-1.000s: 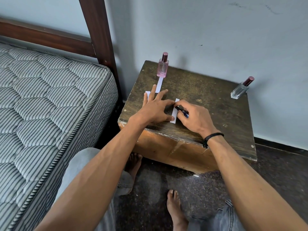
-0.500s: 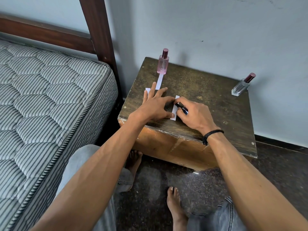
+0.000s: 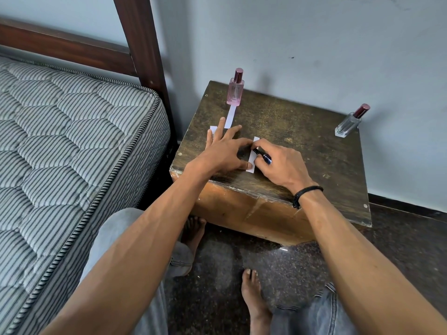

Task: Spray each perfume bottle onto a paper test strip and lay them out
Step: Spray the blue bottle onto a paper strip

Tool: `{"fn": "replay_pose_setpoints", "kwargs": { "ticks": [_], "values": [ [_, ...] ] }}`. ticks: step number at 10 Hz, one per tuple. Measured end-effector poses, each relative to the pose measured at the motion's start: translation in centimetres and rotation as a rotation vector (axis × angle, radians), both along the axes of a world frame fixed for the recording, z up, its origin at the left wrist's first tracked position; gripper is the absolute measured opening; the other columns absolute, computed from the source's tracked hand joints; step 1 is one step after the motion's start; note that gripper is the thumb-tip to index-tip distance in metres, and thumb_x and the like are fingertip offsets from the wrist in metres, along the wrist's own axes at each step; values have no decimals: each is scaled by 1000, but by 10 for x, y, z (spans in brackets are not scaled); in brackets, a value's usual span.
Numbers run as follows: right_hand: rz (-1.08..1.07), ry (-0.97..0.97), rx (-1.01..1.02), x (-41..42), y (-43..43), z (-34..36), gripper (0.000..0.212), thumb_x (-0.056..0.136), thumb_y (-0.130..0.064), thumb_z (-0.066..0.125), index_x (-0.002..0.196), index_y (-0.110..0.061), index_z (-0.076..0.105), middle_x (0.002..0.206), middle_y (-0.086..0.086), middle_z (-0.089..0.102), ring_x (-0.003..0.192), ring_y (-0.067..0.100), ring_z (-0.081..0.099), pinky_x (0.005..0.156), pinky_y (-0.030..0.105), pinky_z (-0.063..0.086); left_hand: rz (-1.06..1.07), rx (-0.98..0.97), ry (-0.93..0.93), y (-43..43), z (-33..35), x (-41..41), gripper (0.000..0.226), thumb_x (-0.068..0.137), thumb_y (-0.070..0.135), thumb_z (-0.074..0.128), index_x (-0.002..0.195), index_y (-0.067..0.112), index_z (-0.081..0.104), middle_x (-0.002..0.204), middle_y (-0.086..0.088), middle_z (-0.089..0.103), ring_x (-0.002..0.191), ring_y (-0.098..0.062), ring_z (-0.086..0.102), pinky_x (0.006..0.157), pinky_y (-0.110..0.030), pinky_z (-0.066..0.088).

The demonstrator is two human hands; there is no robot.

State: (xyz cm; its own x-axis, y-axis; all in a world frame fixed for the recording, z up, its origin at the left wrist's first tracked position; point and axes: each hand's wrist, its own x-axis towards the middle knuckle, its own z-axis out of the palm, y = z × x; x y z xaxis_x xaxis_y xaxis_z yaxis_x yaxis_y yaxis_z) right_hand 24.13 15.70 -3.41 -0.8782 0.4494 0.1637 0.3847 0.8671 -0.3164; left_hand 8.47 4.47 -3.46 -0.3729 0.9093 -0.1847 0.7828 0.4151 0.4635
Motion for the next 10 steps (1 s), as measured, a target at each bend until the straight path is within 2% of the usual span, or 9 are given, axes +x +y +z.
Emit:
{"fn": "replay_pose_setpoints", "kwargs": {
  "ticks": [10],
  "values": [
    [-5, -3, -3, 0, 1, -2, 29, 97, -31, 55, 125, -29, 60, 86, -2, 70, 73, 28, 63, 63, 38, 49, 7, -14, -29, -2, 5, 2, 69, 85, 51, 71, 146, 42, 40, 167, 5, 5, 148, -27, -29, 119, -59, -14]
  ]
}}
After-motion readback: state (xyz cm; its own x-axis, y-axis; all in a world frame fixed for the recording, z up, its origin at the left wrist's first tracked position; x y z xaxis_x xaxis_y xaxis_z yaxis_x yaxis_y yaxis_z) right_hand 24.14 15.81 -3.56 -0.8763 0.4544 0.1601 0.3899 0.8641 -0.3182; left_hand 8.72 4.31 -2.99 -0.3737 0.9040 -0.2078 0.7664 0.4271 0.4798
